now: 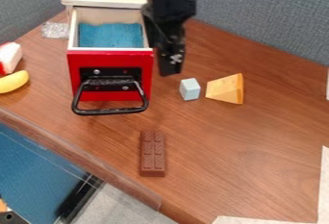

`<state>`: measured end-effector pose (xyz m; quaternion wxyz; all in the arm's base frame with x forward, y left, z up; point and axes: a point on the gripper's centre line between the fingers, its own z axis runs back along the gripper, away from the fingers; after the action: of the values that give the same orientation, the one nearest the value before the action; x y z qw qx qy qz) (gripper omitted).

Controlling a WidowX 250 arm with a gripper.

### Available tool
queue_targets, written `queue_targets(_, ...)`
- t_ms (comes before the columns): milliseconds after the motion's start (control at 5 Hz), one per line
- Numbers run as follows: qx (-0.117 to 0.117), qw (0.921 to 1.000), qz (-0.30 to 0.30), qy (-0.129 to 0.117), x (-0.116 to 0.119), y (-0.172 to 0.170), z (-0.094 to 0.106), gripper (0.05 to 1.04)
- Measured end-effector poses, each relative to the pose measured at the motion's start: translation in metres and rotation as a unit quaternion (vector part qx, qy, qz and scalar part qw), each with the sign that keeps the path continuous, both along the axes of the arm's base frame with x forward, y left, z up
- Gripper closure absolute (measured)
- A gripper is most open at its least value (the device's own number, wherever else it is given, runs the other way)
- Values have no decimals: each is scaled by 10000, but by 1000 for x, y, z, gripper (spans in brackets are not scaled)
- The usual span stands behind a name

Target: Put the blue object inside the drawer.

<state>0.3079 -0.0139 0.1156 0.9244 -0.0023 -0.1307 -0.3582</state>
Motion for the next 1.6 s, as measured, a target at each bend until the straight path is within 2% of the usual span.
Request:
queue_targets(200,-116,9997,212,5,21,-10,-8,83)
queue_targets(600,-44,9994,342,60,45,-15,-24,83)
queue_targets(800,0,9991,396,125,50,-16,-39,83)
queue_targets(1000,50,9995,302,61,53,-21,-45,83)
queue_targets(1600,74,9992,391,81,63,-22,-62,83)
